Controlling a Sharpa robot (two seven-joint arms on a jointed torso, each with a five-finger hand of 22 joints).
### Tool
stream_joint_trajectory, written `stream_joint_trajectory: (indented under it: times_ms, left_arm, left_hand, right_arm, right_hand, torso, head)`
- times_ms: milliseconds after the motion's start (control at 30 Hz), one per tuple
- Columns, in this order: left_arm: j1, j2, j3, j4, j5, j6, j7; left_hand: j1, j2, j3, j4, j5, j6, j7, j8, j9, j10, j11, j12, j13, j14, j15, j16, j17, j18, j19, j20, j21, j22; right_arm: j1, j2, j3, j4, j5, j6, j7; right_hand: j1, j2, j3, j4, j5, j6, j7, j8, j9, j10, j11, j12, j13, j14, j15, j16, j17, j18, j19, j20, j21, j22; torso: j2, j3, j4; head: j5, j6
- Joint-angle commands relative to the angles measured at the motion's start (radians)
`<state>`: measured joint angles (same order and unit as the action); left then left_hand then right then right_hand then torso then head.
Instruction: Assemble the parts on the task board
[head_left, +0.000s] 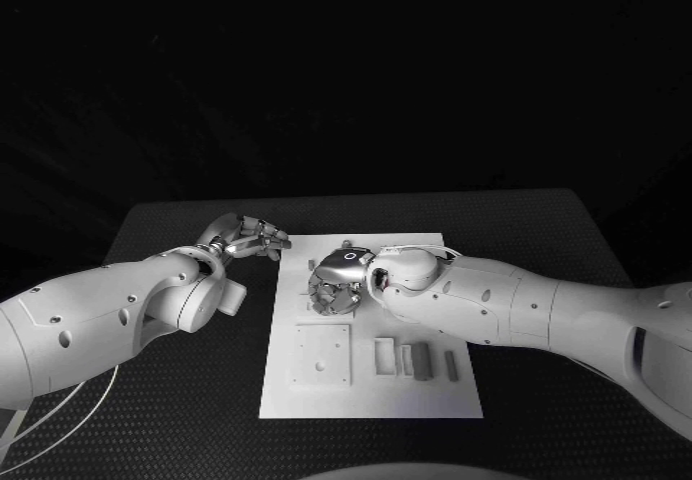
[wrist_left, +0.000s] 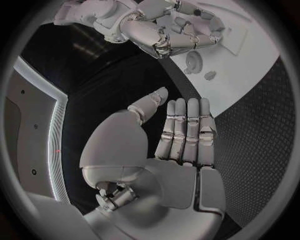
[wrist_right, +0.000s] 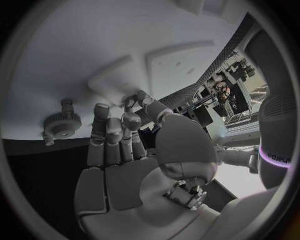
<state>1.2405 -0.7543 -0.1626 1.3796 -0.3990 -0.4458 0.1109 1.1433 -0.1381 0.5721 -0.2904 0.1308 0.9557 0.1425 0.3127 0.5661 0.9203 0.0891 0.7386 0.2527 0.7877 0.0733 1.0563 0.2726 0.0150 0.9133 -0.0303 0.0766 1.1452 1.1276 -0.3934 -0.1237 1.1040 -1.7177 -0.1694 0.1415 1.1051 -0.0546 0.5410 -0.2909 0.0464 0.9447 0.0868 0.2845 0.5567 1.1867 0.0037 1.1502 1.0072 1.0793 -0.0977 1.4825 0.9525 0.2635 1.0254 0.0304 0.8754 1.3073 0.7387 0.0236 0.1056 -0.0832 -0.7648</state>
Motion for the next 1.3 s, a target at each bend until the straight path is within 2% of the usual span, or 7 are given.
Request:
stream_joint_trajectory:
  times_ms: [33,367,667,900,1033,1133,1300]
  left_arm:
    - [0.003,0.002,0.001,-0.001,0.004,0.014,0.003]
    - [0.004,-0.004,0.001,-0.006,-0.005,0.062,-0.045]
    - [0.004,-0.012,0.0,-0.012,-0.025,0.13,-0.117]
    - [0.004,-0.009,-0.003,-0.03,-0.012,0.177,-0.174]
    - [0.004,-0.005,-0.006,-0.043,-0.009,0.231,-0.237]
    - [0.003,-0.001,-0.014,-0.038,-0.009,0.255,-0.263]
    - [0.003,0.005,-0.021,-0.032,-0.01,0.297,-0.302]
  left_hand:
    - [-0.006,0.007,-0.003,0.002,0.006,-0.01,0.0,-0.003,-0.002,0.002,0.004,-0.004,-0.001,-0.002,0.005,-0.006,-0.001,-0.008,-0.002,0.008,-0.006,-0.001]
    - [-0.13,-0.006,-0.137,0.004,0.0,-0.037,0.012,-0.02,-0.023,0.015,0.009,-0.058,-0.034,0.009,0.002,-0.01,0.005,-0.001,0.007,0.006,-0.006,-0.004]
    - [-0.288,0.009,-0.183,0.059,0.0,-0.035,0.012,-0.028,-0.044,0.043,-0.001,-0.069,-0.041,0.023,-0.008,-0.006,0.013,0.003,0.023,-0.002,-0.006,-0.014]
    - [-0.237,0.039,-0.13,0.04,0.007,-0.014,0.004,-0.019,-0.049,0.059,-0.008,-0.066,-0.038,0.033,-0.015,0.001,0.02,0.002,0.034,-0.007,-0.002,-0.013]
    - [-0.216,0.024,-0.103,0.027,-0.01,-0.022,0.007,-0.026,-0.06,0.063,-0.007,-0.072,-0.04,0.034,-0.014,0.001,0.023,-0.003,0.035,-0.008,-0.003,-0.011]
    - [-0.231,0.009,-0.105,0.029,-0.066,-0.027,0.011,-0.031,-0.069,0.064,-0.006,-0.077,-0.041,0.034,-0.015,0.0,0.025,-0.004,0.036,-0.01,-0.004,-0.01]
    - [-0.239,0.001,-0.109,0.029,-0.074,-0.026,0.013,-0.031,-0.072,0.067,-0.006,-0.077,-0.041,0.035,-0.015,0.001,0.027,-0.004,0.038,-0.01,-0.004,-0.01]
  right_arm:
    - [-0.007,-0.001,-0.005,-0.002,-0.023,-0.005,-0.017]
    - [-0.007,-0.011,-0.006,0.006,-0.021,-0.061,-0.044]
    - [-0.006,-0.047,-0.005,0.05,0.033,-0.154,-0.055]
    - [-0.006,-0.084,-0.003,0.09,0.064,-0.185,-0.059]
    - [-0.005,-0.115,0.005,0.124,0.093,-0.213,-0.07]
    - [-0.005,-0.137,0.015,0.151,0.122,-0.222,-0.08]
    - [-0.005,-0.162,0.034,0.185,0.167,-0.229,-0.105]
  right_hand:
    - [-0.003,0.007,0.006,-0.001,0.002,0.037,0.021,0.008,0.006,0.0,-0.007,0.004,0.001,-0.002,-0.007,0.006,0.001,-0.002,-0.001,-0.002,0.004,0.019]
    - [-0.026,0.009,0.002,0.003,0.002,0.053,0.013,0.015,0.012,0.003,-0.015,0.007,0.003,0.003,-0.015,0.008,-0.001,-0.002,0.006,-0.002,0.008,0.017]
    - [-0.04,0.007,0.003,0.005,0.002,0.055,0.011,0.014,0.014,0.006,-0.018,0.008,0.004,0.009,-0.018,0.01,-0.002,-0.002,0.013,-0.005,0.011,0.016]
    - [-0.043,0.007,0.005,0.006,0.002,0.056,0.01,0.014,0.015,0.007,-0.019,0.008,0.004,0.011,-0.019,0.01,-0.002,-0.002,0.016,-0.006,0.011,0.015]
    - [-0.045,0.006,0.006,0.005,0.002,0.055,0.01,0.013,0.015,0.009,-0.019,0.008,0.004,0.013,-0.02,0.01,-0.003,-0.002,0.018,-0.008,0.012,0.015]
    - [-0.046,0.003,0.007,0.004,0.002,0.054,0.01,0.012,0.015,0.009,-0.019,0.008,0.004,0.014,-0.02,0.01,-0.003,-0.002,0.019,-0.009,0.012,0.015]
    - [-0.048,0.0,0.008,0.004,0.002,0.053,0.01,0.011,0.016,0.01,-0.019,0.008,0.003,0.015,-0.021,0.009,-0.004,-0.002,0.02,-0.009,0.012,0.014]
  torso:
    - [-0.001,-0.0001,-0.0003]
    - [-0.001,0.0003,-0.0015]
    - [-0.001,0.0016,-0.0018]
    - [-0.001,0.002,-0.0034]
    - [-0.001,0.0025,-0.0037]
    - [0.0,0.0015,-0.005]
    - [-0.001,0.0012,-0.0036]
  head:
    - [-0.001,-0.001]
    - [-0.002,0.0]
    - [-0.004,0.004]
    - [-0.005,0.008]
    - [-0.005,0.01]
    - [-0.008,0.013]
    - [-0.01,0.018]
